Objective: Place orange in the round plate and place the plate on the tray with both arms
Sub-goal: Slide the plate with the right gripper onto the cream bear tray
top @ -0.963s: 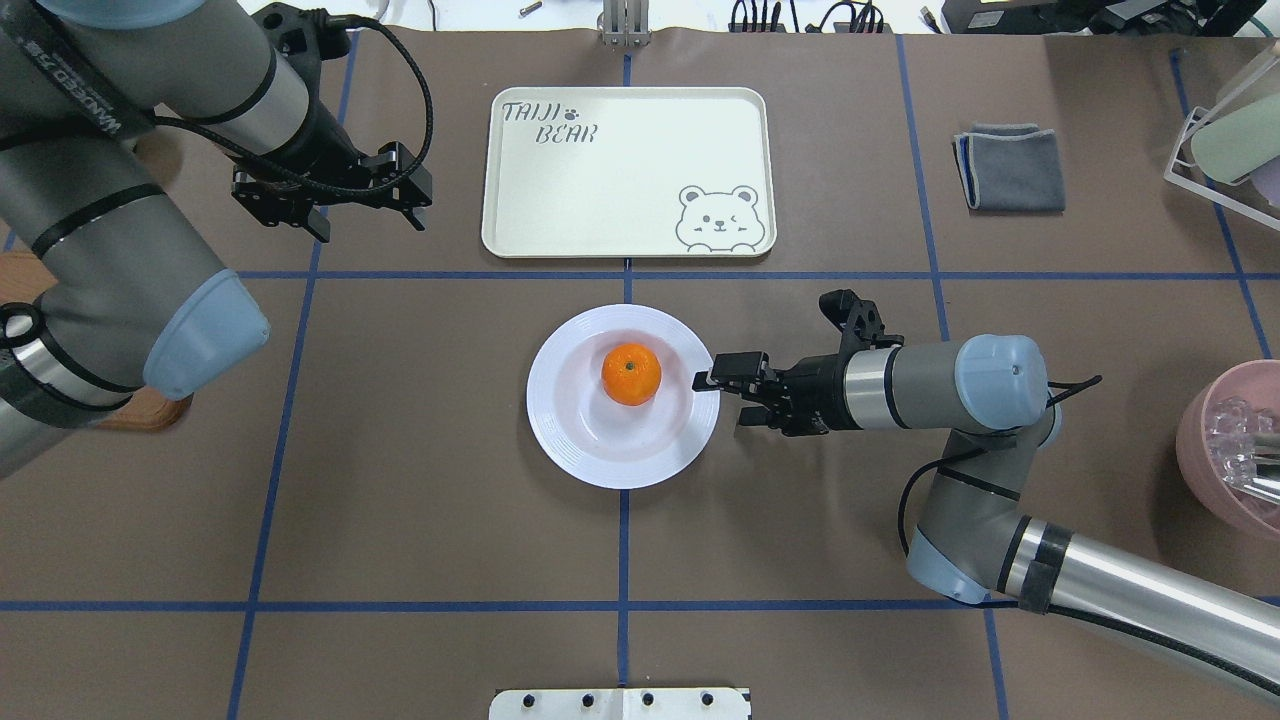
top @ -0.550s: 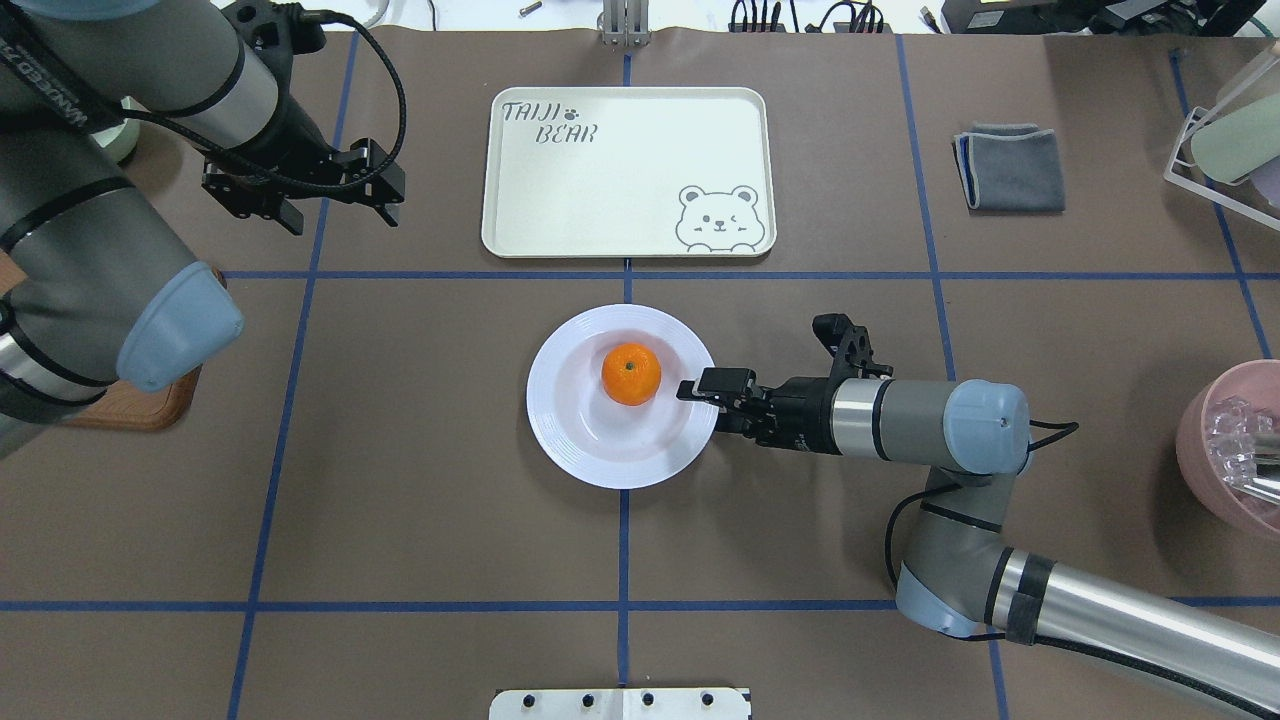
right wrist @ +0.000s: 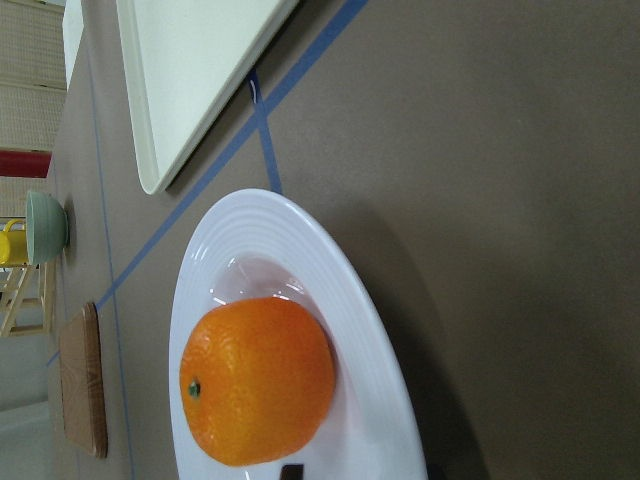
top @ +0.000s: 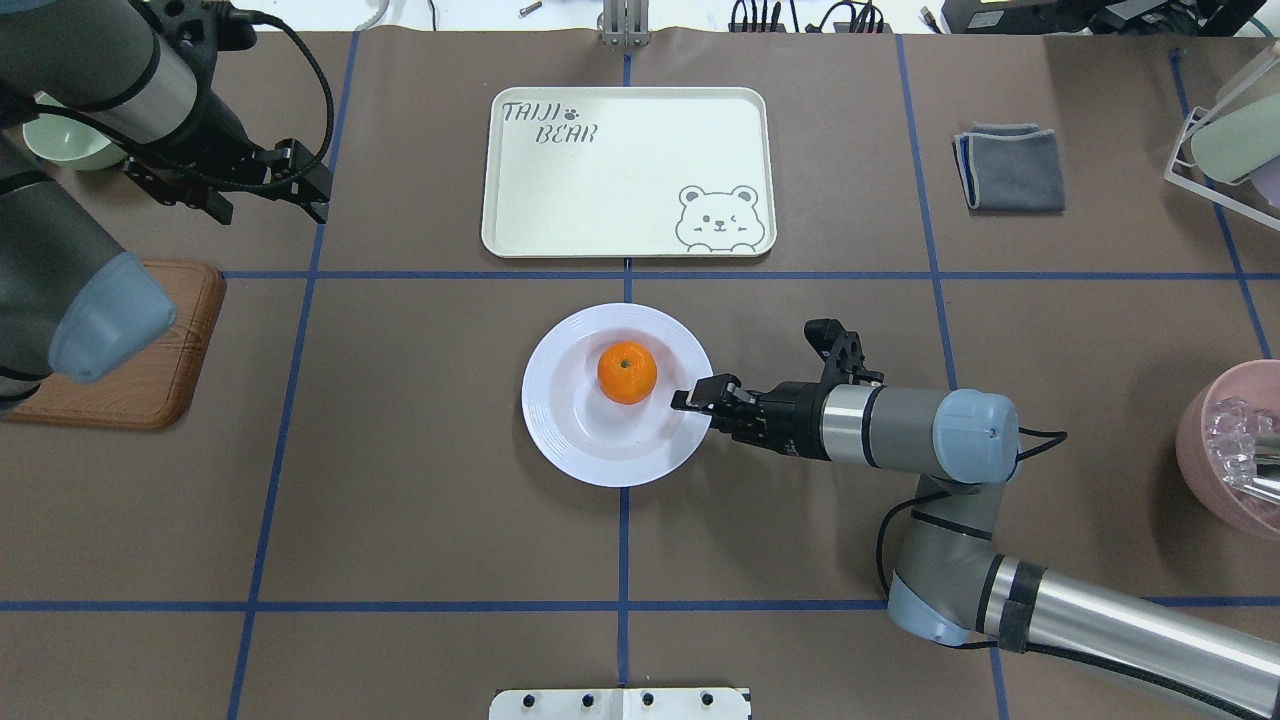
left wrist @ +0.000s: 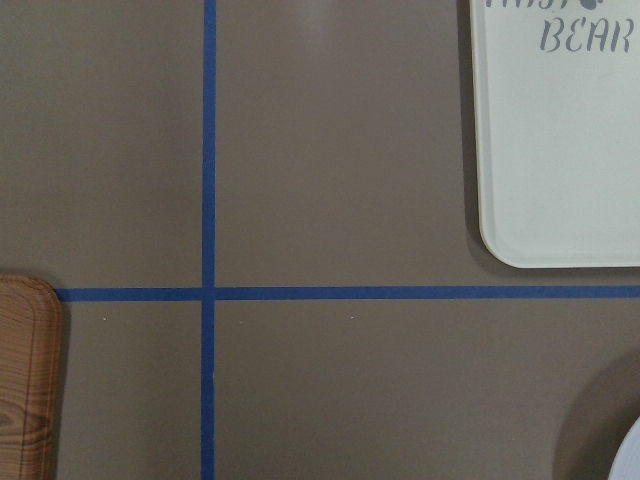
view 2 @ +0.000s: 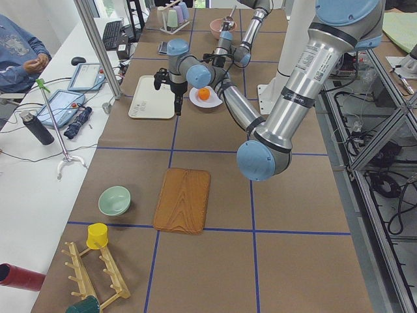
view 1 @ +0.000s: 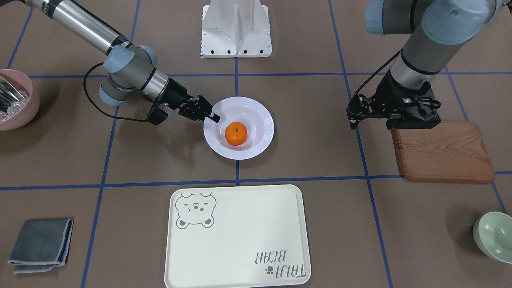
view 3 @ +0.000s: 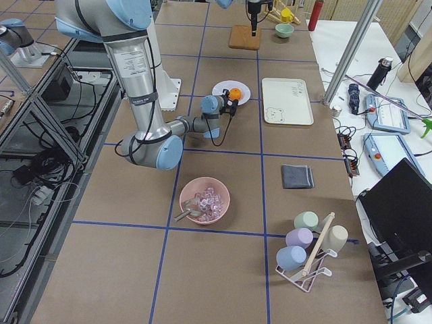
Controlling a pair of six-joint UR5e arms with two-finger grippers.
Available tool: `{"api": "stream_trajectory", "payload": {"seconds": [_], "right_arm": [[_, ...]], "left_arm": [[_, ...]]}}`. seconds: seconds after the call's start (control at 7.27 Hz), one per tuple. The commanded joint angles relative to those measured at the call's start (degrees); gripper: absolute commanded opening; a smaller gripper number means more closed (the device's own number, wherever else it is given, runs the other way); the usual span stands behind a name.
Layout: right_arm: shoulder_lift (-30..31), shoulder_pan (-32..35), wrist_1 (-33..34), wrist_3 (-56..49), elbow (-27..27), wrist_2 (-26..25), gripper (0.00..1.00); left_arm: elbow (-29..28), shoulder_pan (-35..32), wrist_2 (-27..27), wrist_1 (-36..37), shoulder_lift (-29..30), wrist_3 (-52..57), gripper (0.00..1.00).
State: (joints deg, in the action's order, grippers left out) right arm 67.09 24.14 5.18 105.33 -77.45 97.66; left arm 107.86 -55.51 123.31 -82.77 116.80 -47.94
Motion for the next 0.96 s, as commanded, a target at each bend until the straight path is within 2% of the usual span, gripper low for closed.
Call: {"api": "stream_trajectory", "payload": {"seconds": [0.0, 0.14, 0.28, 0.41, 0.69, 0.83], "right_arm": [[-0.03, -1.37, 0.01, -0.03, 0.45, -1.24, 0.46], [-0.12, -1.63, 0.01, 0.05, 0.37, -1.77, 0.32], [-0.12, -1.64, 0.01, 0.06, 0.37, -1.86, 0.11], [-0.21, -1.55, -0.08, -0.03, 0.02, -1.78, 0.00], [-0.90, -1.11, -1.39, 0.06, -0.60, -1.95, 0.00], [-0.74, -0.24, -4.53, 0.49, -0.51, -1.95, 0.00]], "left_arm": [[0.34, -0.74, 0.26, -0.02, -0.44, 0.21, 0.98], [0.34, -0.83, 0.26, -0.02, -0.44, 0.21, 0.98], [0.42, -0.83, 0.26, 0.07, -0.44, 0.21, 0.98], [0.42, -0.92, 0.26, 0.07, -0.44, 0.21, 0.98], [0.25, -1.27, 0.26, -0.02, -0.44, 0.21, 0.98], [0.25, -1.36, 0.26, -0.02, -0.44, 0.21, 0.98]]}}
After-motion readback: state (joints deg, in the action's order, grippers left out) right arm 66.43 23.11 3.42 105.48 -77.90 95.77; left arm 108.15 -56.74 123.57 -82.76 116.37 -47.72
